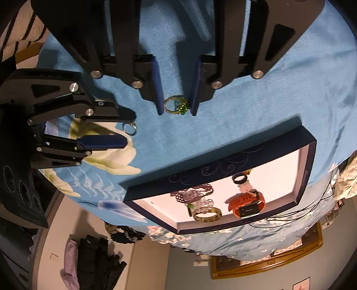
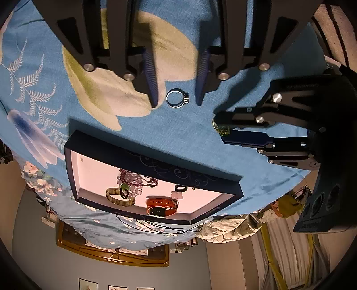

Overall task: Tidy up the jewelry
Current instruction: 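Grasp the green crystal ring with the left tool while the right tool grasps the silver ring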

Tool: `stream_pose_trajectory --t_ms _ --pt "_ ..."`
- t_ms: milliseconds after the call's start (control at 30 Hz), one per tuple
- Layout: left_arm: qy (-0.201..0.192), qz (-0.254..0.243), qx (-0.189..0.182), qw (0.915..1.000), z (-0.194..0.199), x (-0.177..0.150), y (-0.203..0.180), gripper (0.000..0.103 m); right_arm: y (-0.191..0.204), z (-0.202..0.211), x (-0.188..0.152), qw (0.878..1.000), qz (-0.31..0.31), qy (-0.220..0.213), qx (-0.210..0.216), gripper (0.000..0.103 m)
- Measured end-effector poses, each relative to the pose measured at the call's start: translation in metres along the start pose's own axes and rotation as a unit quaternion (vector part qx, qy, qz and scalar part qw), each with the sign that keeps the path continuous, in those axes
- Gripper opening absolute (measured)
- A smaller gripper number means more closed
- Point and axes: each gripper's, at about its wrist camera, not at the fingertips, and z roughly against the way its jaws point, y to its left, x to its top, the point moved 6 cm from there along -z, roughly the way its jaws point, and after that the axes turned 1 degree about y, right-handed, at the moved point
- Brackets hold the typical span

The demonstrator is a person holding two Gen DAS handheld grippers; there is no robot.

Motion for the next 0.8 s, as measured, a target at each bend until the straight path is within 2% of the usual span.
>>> stream_pose_trajectory --t_ms 67,233,467,800 --pt "0.0 0.003 -0.001 1.0 0.0 0.0 0.001 0.019 0.0 -0.001 0.001 1.0 -0.001 0.001 0.003 0.02" --pt "-0.004 0.006 -0.001 1.0 0.001 0.001 0.002 0.011 0.001 0.0 0.002 1.0 0.002 0.001 0.002 0.02" --pt "-0.013 0.011 -0.002 0.9999 0.005 0.001 0.004 0.011 0.001 0.001 0.003 1.0 0.002 -0.004 0.001 0.019" --pt "-0.038 0.016 0.002 0.9991 0.023 0.01 0.009 0.011 -0.005 0.012 0.015 0.999 -0.019 -0.036 0.01 0.019"
